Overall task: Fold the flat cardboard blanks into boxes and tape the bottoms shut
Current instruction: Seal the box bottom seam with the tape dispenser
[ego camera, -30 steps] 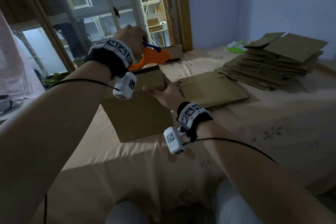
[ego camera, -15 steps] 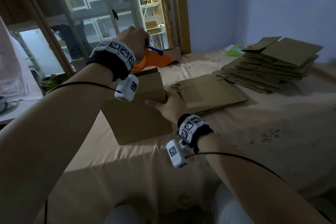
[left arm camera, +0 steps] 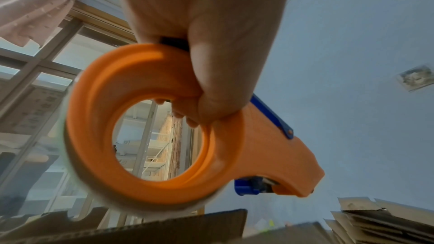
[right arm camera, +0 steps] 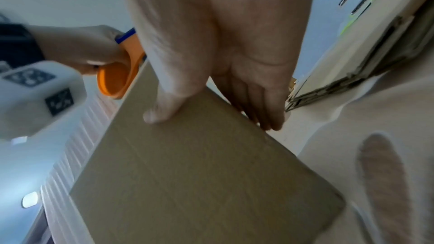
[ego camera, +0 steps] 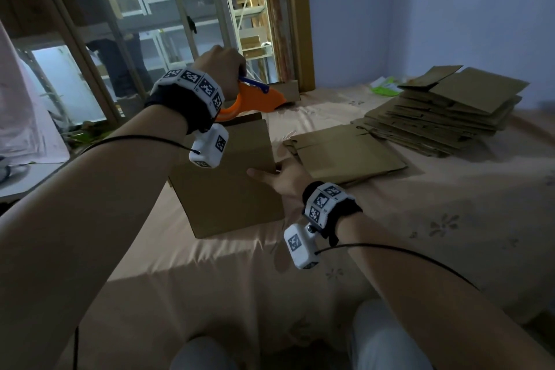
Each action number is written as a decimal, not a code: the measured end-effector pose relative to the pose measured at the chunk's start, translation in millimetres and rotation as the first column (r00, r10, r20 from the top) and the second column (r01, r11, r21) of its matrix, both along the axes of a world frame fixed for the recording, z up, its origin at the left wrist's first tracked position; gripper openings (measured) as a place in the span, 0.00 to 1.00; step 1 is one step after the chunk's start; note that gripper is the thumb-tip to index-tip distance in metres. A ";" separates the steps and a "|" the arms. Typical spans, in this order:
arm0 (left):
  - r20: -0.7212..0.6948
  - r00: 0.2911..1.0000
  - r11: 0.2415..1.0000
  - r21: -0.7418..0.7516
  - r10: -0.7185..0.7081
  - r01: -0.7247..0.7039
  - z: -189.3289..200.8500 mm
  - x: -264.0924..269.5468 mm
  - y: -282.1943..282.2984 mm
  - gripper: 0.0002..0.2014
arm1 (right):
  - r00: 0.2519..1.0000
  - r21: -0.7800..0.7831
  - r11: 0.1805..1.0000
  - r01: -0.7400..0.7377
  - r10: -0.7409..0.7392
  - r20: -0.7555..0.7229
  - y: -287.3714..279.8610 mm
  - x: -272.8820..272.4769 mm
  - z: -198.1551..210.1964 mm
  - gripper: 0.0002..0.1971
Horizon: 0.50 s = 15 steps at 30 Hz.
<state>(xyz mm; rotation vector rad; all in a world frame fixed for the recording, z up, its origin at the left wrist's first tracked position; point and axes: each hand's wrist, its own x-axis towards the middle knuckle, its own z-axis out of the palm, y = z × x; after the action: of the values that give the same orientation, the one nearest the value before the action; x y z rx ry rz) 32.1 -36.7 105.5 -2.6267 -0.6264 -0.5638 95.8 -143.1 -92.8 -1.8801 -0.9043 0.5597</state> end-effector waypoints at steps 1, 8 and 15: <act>-0.010 1.000 1.000 0.003 -0.010 0.010 0.9 -0.8 -0.3 0.14 | 0.999 -0.032 0.999 -0.039 0.038 -0.014 -2.2 1.2 6.2 0.57; -0.076 0.996 0.998 0.024 -0.054 0.056 5.7 -3.2 -5.1 0.13 | 0.995 -0.051 0.999 -0.004 0.009 0.095 -37.5 -11.2 74.8 0.39; -0.139 0.989 0.999 -0.027 -0.041 0.038 9.9 -4.8 -5.2 0.14 | 0.834 0.581 0.756 0.301 -0.504 0.224 -36.2 -39.4 102.2 0.08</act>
<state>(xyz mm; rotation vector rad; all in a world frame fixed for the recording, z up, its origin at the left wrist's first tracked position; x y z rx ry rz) 27.3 -41.9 115.5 -2.6783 -0.5418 -0.3814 56.4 -179.4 9.4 -1.6084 -0.7375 -0.3154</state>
